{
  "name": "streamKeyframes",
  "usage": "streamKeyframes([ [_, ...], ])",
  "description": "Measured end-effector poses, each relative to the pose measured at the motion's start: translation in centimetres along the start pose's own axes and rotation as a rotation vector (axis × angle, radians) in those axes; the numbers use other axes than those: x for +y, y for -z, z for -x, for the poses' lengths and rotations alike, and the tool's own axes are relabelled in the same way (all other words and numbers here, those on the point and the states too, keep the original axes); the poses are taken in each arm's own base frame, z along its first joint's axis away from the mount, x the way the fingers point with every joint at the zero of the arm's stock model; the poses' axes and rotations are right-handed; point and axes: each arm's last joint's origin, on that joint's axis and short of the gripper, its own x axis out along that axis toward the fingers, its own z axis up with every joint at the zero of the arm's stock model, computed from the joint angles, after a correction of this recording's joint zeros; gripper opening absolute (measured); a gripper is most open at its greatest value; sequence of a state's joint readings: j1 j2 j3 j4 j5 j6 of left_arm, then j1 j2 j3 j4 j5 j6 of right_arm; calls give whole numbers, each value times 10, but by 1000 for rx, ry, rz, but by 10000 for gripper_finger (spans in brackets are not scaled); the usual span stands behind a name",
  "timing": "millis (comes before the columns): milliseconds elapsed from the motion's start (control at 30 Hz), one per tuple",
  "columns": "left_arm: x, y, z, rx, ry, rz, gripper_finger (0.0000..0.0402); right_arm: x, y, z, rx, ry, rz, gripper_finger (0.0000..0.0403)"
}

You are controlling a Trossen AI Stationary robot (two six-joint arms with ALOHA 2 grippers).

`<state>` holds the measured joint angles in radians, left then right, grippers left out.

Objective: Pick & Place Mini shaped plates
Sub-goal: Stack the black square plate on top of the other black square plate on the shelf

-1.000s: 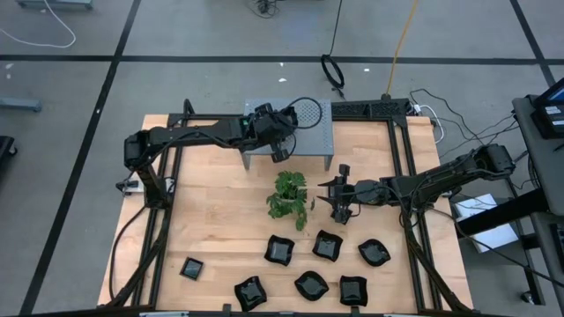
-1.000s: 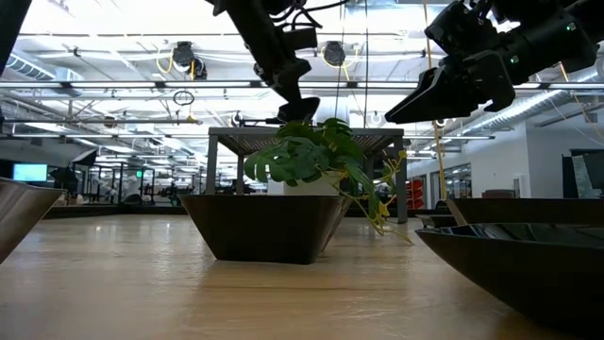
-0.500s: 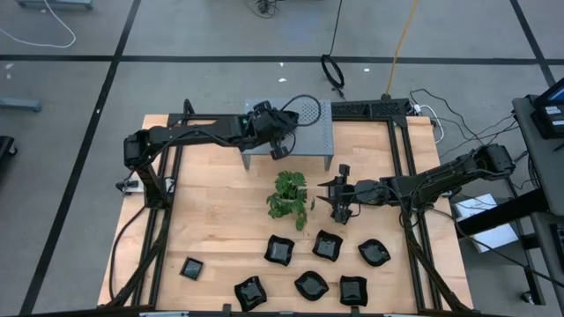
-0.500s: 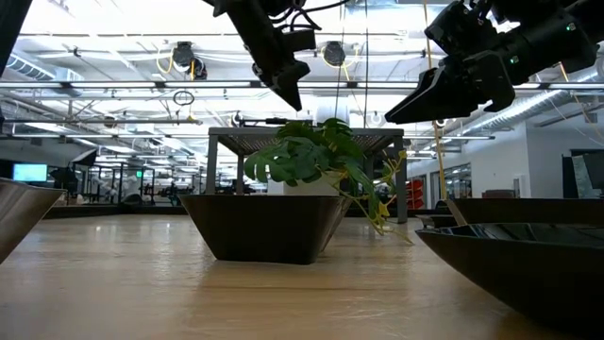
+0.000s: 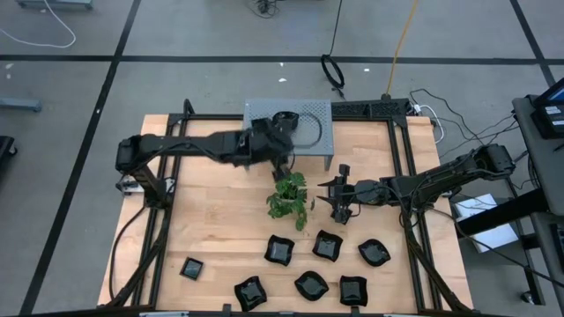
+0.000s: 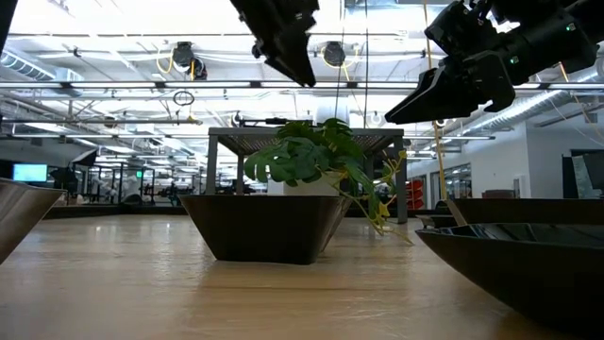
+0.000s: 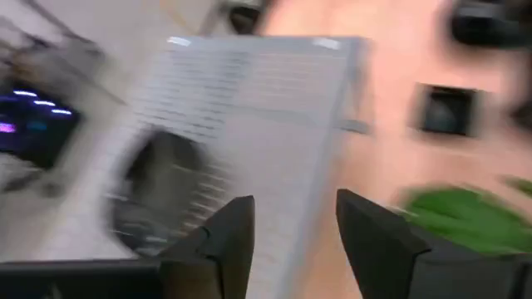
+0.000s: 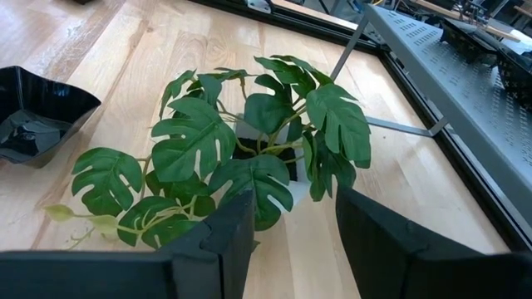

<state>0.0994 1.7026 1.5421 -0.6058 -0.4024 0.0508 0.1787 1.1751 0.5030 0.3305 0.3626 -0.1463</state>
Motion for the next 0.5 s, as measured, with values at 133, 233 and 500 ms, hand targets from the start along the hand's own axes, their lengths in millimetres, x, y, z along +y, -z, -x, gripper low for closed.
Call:
streamKeyframes([
  [133, -28, 9, 13, 76, 130, -45, 179, 0, 0, 0, 0, 0, 0, 157],
  [233, -47, 19, 23, 165, 202, -69, 179, 0, 0, 0, 0, 0, 0, 157],
  [500, -93, 38, 54, 341, 388, 46, 179, 0, 0, 0, 0, 0, 0, 157],
])
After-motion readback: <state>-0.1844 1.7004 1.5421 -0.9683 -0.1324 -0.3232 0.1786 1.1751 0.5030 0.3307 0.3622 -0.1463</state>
